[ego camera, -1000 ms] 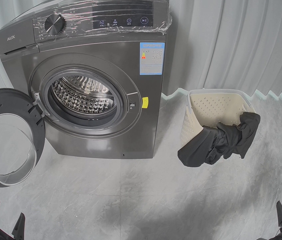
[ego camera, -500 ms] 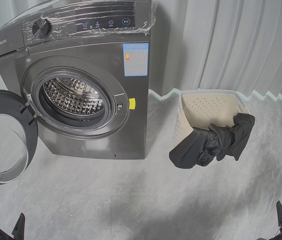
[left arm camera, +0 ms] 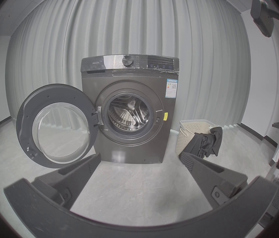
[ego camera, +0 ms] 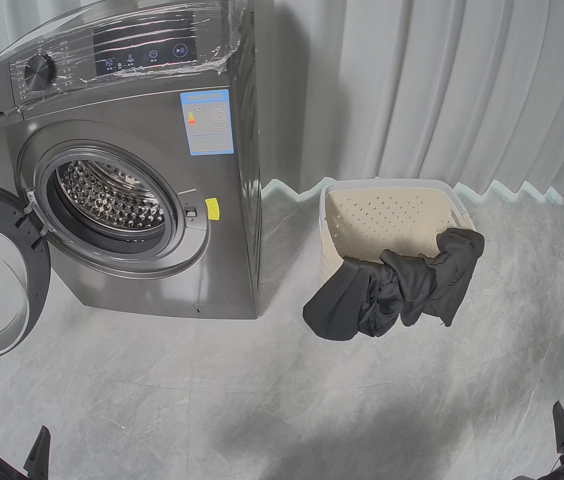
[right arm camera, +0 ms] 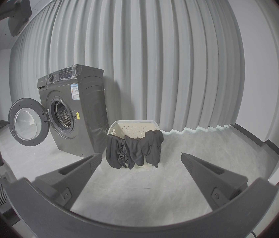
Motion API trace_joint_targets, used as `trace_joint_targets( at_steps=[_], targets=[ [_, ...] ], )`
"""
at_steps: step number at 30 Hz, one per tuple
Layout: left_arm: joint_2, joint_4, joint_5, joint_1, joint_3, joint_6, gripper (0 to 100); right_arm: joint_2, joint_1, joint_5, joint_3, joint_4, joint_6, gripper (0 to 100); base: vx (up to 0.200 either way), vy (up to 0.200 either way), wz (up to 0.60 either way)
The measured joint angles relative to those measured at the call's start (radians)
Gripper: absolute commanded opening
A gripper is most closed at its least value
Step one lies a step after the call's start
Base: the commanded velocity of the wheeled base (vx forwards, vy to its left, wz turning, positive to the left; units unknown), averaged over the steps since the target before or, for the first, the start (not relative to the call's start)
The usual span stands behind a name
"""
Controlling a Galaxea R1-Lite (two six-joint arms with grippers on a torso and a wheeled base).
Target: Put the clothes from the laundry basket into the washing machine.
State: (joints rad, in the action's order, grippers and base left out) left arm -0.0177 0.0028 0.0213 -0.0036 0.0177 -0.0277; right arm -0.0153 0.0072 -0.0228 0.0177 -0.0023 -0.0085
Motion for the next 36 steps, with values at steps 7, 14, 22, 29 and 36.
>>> trace_joint_targets(
  at_steps=[7, 14, 22, 29, 36],
  targets=[
    [0.000, 0.000, 0.000, -0.001, 0.000, 0.001, 100, 0.000, 0.000, 0.000, 0.000, 0.000, 0.000, 100, 0.000, -0.200, 0.00],
    [0.000, 0.001, 0.000, -0.001, 0.000, 0.001, 100, 0.000, 0.000, 0.000, 0.000, 0.000, 0.000, 100, 0.000, -0.143, 0.00],
    [0.000, 0.001, 0.000, -0.001, 0.000, -0.001, 100, 0.000, 0.000, 0.000, 0.000, 0.000, 0.000, 100, 0.025, 0.000, 0.00],
    [0.000, 0.000, 0.000, -0.001, 0.000, -0.001, 100, -0.001, 0.000, 0.000, 0.000, 0.000, 0.000, 100, 0.200, 0.000, 0.00],
    [0.000, 0.000, 0.000, -0.001, 0.000, -0.001, 100, -0.001, 0.001, 0.000, 0.000, 0.000, 0.000, 100, 0.200, 0.000, 0.00]
  ],
)
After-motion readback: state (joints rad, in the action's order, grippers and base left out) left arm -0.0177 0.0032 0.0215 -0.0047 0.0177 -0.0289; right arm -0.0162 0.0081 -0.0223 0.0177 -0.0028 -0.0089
